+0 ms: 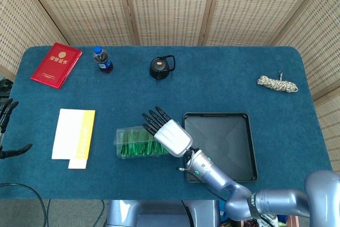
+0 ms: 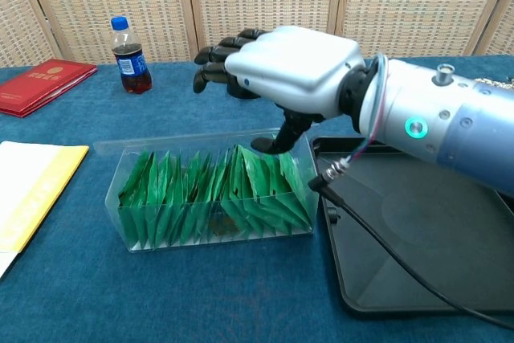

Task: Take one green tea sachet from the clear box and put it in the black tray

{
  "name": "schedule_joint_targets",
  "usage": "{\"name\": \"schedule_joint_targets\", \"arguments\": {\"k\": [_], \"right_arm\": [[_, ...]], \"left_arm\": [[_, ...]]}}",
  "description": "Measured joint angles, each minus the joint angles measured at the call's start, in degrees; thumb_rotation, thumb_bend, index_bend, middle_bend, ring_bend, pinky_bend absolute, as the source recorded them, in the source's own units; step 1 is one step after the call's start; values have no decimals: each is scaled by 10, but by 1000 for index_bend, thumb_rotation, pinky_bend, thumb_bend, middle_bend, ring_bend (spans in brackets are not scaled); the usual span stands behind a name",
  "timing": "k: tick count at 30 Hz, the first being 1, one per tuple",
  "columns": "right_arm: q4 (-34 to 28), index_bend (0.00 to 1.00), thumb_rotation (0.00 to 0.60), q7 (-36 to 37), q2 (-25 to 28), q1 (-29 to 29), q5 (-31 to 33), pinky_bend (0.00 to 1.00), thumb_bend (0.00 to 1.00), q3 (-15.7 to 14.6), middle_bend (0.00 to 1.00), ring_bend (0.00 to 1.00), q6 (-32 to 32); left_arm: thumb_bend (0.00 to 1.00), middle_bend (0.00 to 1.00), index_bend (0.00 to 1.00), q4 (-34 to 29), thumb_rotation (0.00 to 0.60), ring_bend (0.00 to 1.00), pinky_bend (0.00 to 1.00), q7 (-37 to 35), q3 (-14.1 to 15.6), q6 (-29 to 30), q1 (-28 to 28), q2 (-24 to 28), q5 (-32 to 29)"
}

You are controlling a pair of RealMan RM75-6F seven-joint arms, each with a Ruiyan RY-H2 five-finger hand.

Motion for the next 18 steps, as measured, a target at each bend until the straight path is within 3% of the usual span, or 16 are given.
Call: {"name": "schedule_joint_targets", "arguments": {"k": [10, 18], "right_arm": [[35, 241, 600, -30, -24, 52, 97, 0, 492, 66, 120, 0, -22], [46, 248, 600, -72, -35, 92, 169, 0, 524, 81, 120, 0, -39]], "left_arm": [[100, 0, 0, 5, 600, 0, 0, -13, -2, -8, -2, 2, -6], [100, 0, 0, 10, 600, 0, 0, -30, -4, -11, -3, 6, -11]]}}
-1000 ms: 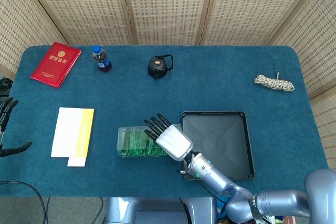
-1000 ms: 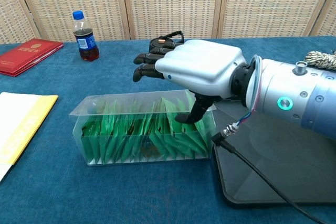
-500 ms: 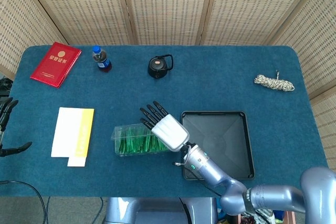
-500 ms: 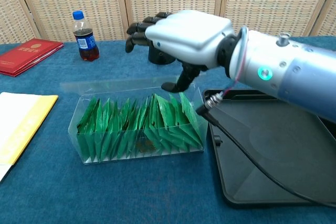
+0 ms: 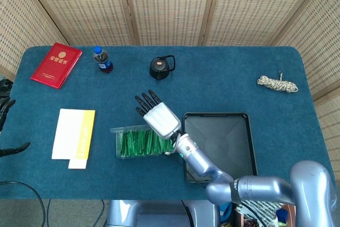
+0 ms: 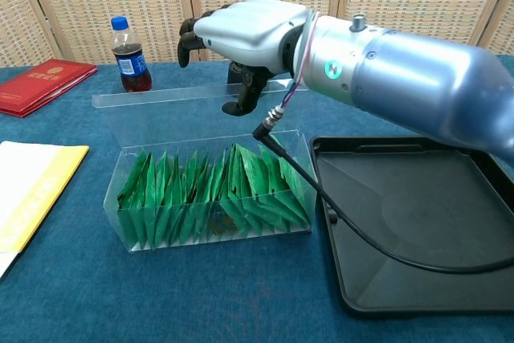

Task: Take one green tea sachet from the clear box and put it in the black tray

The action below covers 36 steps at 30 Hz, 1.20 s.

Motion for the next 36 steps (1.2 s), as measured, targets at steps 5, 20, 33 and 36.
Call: {"name": "schedule_joint_targets", "arguments": {"k": [5, 20, 33, 36], "right_arm": [[30, 248, 600, -28, -22, 28, 25, 0, 523, 5, 117, 0, 9], [89, 312, 600, -48, -58, 75, 100, 0, 662, 24, 77, 0, 20], [32, 601, 600, -93, -20, 114, 266, 0, 879, 12, 77, 0, -5], [24, 623, 600, -91, -14, 124, 282, 0, 880, 5, 77, 0, 1]], "left_arm": [[100, 0, 0, 5, 600, 0, 0, -18, -2, -1, 2, 3, -5], [100, 0, 0, 18, 600, 0, 0, -51, -4, -7, 2, 11, -6], [100, 0, 0, 17, 600, 0, 0, -45, -3, -13, -2, 8, -4], [100, 0, 0, 17, 600, 0, 0, -44, -3, -13, -1, 8, -4]]}}
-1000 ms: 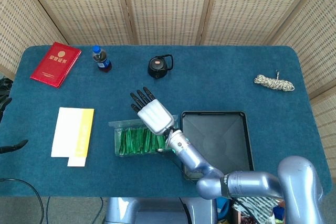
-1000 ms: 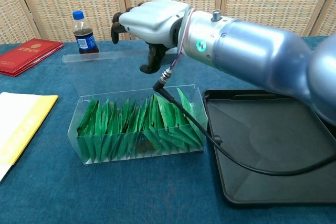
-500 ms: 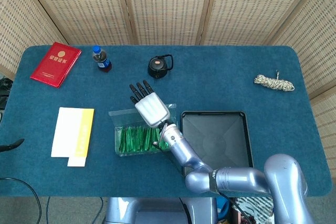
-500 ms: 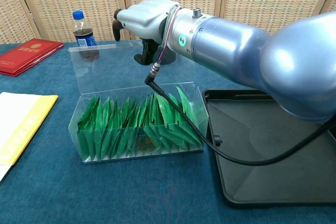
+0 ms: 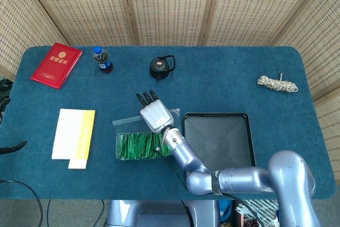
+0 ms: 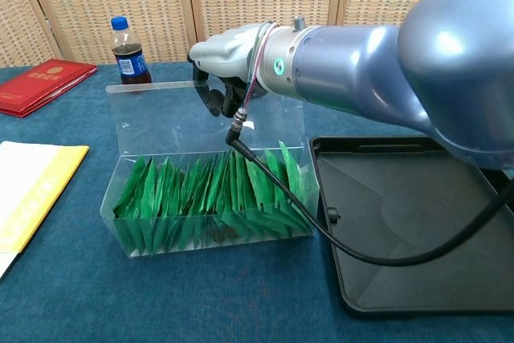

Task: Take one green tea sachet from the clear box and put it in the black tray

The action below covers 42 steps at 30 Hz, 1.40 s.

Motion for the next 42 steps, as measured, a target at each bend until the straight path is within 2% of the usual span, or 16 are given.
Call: {"name": "schedule_joint_targets", "arguments": {"k": [2, 4, 5, 6, 8, 11, 12, 14, 22, 25, 28, 29, 32, 37, 42], "right_arm": [[-1, 585, 600, 4, 2, 3, 2, 0, 880, -3, 75, 0, 1], [-2, 454, 600, 9, 4, 5, 2, 0, 850, -6, 60, 0, 2], [-2, 334, 600, 11, 4, 6, 1, 0, 800, -7, 42, 0, 2], [-2, 256, 600, 14, 5, 6, 0, 0, 756, -8, 28, 0, 2], [-1, 65, 600, 21, 6, 6, -11, 0, 544, -11, 2, 0, 5], [4, 0, 600, 36, 3, 5, -41, 0, 266, -14, 0, 0, 17], [5, 0, 600, 41, 1, 4, -52, 0, 220, -15, 0, 0, 23], [10, 0, 600, 55, -2, 1, -82, 0, 189, -18, 0, 0, 36], [5, 0, 600, 96, 2, -17, -175, 0, 181, -28, 0, 0, 84], [-22, 75, 600, 108, 27, -32, -216, 0, 181, -46, 0, 0, 90], [-49, 233, 600, 129, 59, -51, -276, 0, 186, -74, 23, 3, 92], [-56, 301, 600, 137, 67, -57, -295, 0, 199, -83, 47, 8, 93], [-71, 424, 600, 163, 92, -76, -364, 0, 263, -114, 111, 36, 93], [-67, 463, 600, 203, 119, -101, -470, 0, 323, -160, 141, 46, 91], [-33, 467, 600, 225, 131, -119, -520, 0, 336, -186, 148, 49, 80]], "left_arm": [[100, 0, 0, 0, 600, 0, 0, 0, 0, 0, 0, 0, 0], [101, 0, 0, 0, 600, 0, 0, 0, 0, 0, 0, 0, 0], [101, 0, 0, 0, 600, 0, 0, 0, 0, 0, 0, 0, 0], [100, 0, 0, 0, 600, 0, 0, -1, 0, 0, 0, 0, 0], [100, 0, 0, 0, 600, 0, 0, -1, 0, -1, -1, 0, 0], [99, 0, 0, 0, 600, 0, 0, -1, 1, -1, -1, 0, 2], [100, 0, 0, 0, 600, 0, 0, -1, 1, -1, -1, 0, 1], [100, 0, 0, 0, 600, 0, 0, -1, 0, 0, 0, 1, 1], [100, 0, 0, -1, 600, 0, 0, 1, 2, -2, -1, 0, 4], [100, 0, 0, -3, 600, 0, 0, 7, 3, -3, -3, -1, 7], [100, 0, 0, -5, 600, 0, 0, 15, 5, -4, -4, -3, 9], [100, 0, 0, -6, 600, 0, 0, 17, 5, -5, -4, -4, 8], [100, 0, 0, -8, 600, 0, 0, 26, 6, -7, -6, -6, 7], [100, 0, 0, -12, 600, 0, 0, 38, 7, -9, -8, -9, 7], [100, 0, 0, -13, 600, 0, 0, 48, 8, -13, -10, -12, 6]]}}
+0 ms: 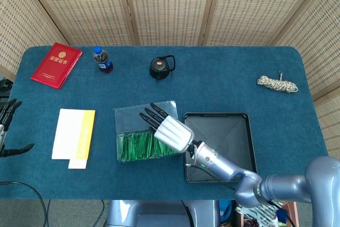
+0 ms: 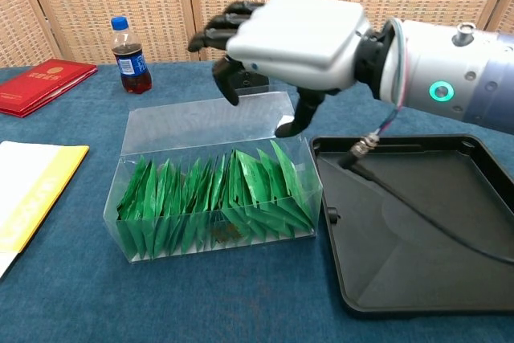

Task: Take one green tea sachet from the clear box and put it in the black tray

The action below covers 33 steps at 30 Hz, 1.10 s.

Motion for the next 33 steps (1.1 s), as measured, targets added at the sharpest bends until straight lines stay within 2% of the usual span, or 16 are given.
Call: {"name": "schedule_joint_targets", "arguments": {"k": [6, 22, 33], "right_arm": [[32, 469, 600, 19, -6, -15, -18, 0, 337, -4, 153, 49, -11], [86, 471, 600, 28, -45, -27, -34, 0, 353, 15, 158, 50, -48], [101, 472, 600, 26, -61, -33, -36, 0, 381, 25, 158, 50, -68]], "left_arm": [[100, 0, 0, 0, 600, 0, 0, 8, 0, -6, -4, -3, -4], [100, 0, 0, 0, 600, 0, 0, 14, 0, -12, -7, -5, -10], [100, 0, 0, 0, 600, 0, 0, 11, 0, -11, -7, -4, -10]]}}
